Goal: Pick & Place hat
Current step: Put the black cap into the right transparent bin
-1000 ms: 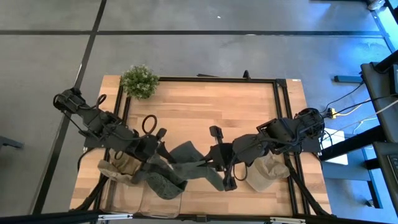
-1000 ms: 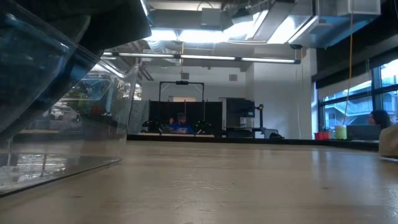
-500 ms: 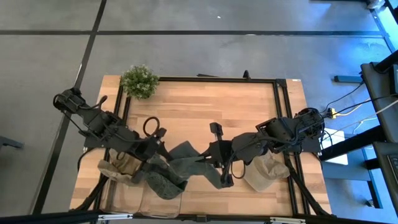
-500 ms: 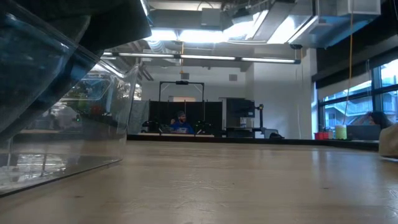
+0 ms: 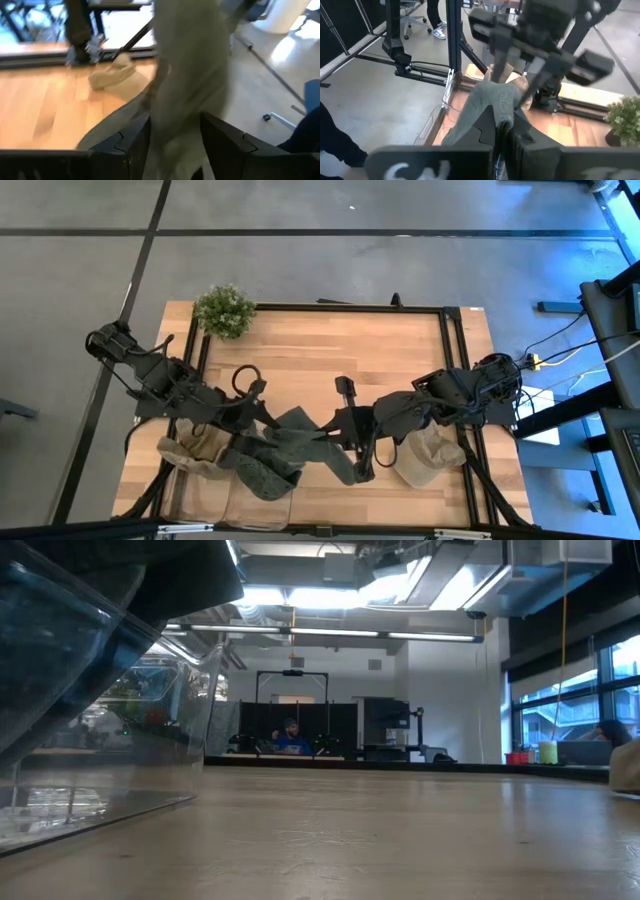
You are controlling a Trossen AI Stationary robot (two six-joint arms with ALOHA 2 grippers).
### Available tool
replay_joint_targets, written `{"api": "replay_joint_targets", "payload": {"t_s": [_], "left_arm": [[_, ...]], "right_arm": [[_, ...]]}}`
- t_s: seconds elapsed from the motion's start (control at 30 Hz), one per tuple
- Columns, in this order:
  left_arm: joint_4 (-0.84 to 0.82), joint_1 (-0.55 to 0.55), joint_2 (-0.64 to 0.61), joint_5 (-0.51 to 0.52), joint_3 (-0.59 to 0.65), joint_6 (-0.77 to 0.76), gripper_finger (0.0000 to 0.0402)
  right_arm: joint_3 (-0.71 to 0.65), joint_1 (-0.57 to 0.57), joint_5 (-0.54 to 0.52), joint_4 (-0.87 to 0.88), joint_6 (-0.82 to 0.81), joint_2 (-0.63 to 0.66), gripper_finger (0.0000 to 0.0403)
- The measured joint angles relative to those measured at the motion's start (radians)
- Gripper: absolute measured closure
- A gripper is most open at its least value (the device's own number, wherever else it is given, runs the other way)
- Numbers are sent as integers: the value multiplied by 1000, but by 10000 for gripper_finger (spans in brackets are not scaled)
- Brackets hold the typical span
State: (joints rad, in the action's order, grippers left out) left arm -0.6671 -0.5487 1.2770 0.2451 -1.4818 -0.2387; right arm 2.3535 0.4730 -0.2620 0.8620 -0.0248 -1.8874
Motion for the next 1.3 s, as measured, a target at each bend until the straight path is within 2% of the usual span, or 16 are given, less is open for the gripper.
{"api": "replay_joint_targets", "payload": {"t_s": [0.13,0.33,0.63,0.8,1.13,1.3], "left_arm": [[-35,27,0,-1,0,-22,233],[-25,48,0,-80,0,-29,233],[8,48,0,-138,0,-35,237],[5,48,0,-139,0,-36,271],[11,48,0,-138,0,28,372],[39,48,0,-136,0,84,381]], "right_arm": [[0,1,52,-26,10,0,390],[0,1,53,-25,7,0,390],[0,2,53,-5,3,0,390],[0,2,53,-5,2,0,390],[0,2,53,-5,0,0,388],[0,3,53,1,-37,0,367]]}}
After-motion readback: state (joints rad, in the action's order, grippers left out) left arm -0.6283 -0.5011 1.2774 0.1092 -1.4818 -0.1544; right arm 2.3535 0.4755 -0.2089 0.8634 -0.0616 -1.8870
